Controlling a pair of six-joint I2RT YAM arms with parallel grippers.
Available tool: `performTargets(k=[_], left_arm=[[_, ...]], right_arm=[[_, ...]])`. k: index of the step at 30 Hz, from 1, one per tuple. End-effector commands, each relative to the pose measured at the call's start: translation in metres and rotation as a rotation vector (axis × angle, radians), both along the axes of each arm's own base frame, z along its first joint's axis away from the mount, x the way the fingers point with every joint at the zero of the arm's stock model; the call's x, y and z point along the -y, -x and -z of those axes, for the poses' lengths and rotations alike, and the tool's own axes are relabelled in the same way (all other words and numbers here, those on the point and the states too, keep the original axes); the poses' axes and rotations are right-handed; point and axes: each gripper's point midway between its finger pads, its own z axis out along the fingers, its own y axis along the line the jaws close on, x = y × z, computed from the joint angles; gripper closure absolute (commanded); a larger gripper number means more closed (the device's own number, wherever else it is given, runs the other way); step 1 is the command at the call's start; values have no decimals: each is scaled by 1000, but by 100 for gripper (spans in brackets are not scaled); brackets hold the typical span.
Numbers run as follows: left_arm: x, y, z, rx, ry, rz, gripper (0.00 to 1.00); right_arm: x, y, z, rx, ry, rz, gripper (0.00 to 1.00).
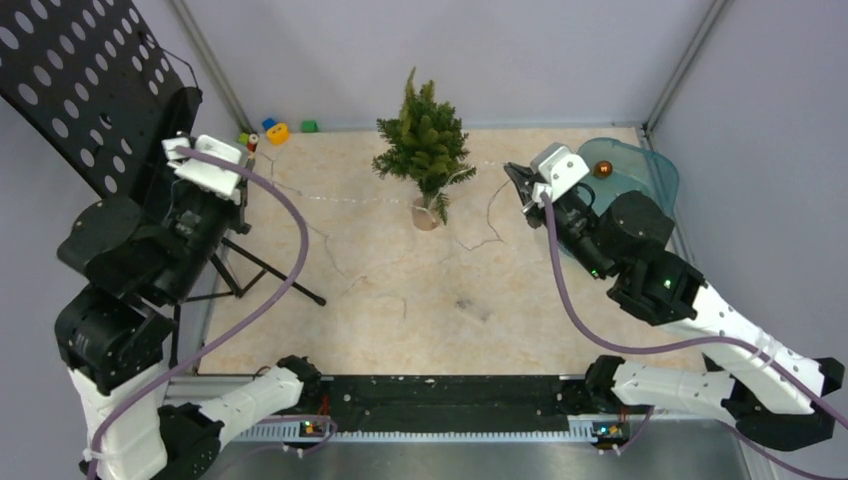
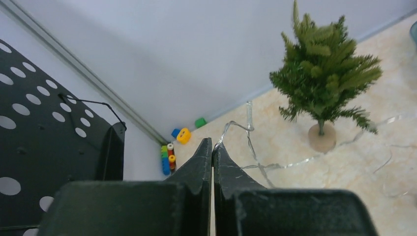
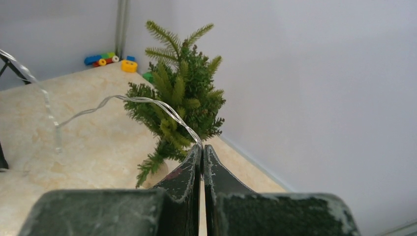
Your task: Decorate the small christmas tree
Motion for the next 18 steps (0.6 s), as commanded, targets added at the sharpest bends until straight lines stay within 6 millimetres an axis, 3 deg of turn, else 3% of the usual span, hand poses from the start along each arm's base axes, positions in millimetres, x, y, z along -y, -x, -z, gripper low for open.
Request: performTargets(k=[1,5,8,10,14,18], left_arm=[[22,-3,-12,-3,133,77,100],[34,-9,-6,-30,152,110,100],[21,-18,-12,1,152,24,100],[7,-22,-21,38,147,-51,100],[-24,-23,-43,129,106,-208,100],[-50,-21,-61,198,61,-339,100]], right_arm=[[-11,-15,62,-103,166,29,100],[-28,-28,115,-220,257,40,100],[-43,-33,134,-269,264,-5,100],[-57,-31,135,-278,252,-60,100],[-85,-25,100,-234,179,-186,100],[-107,-19,30,-123,97,-299,100]])
